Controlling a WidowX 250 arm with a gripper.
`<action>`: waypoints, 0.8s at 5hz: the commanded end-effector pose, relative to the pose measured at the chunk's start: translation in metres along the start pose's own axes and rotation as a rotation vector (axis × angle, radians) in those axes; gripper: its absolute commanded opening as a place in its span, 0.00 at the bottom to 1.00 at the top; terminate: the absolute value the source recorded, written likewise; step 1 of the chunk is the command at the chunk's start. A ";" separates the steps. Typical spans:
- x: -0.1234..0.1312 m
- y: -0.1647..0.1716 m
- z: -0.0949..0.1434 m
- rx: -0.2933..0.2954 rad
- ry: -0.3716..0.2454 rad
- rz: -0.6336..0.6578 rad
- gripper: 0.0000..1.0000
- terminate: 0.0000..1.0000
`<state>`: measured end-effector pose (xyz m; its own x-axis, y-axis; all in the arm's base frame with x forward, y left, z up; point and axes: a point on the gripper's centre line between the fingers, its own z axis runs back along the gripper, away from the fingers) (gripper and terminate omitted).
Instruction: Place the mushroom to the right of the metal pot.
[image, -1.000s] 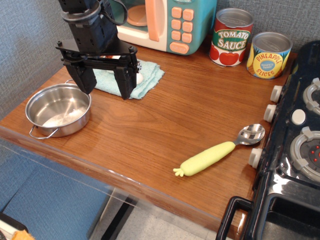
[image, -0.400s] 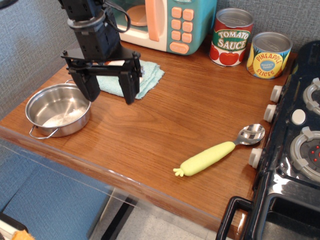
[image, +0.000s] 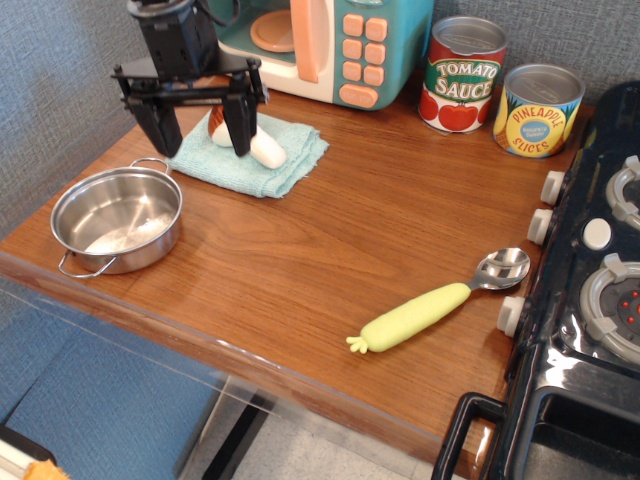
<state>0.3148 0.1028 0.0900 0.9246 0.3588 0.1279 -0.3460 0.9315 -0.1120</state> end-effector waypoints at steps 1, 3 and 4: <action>0.068 0.009 0.013 0.057 -0.156 0.040 1.00 0.00; 0.084 0.025 -0.004 0.132 -0.109 0.054 1.00 0.00; 0.087 0.025 -0.019 0.158 -0.077 0.055 1.00 0.00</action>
<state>0.3867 0.1532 0.0597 0.8950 0.4188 0.1536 -0.4285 0.9028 0.0352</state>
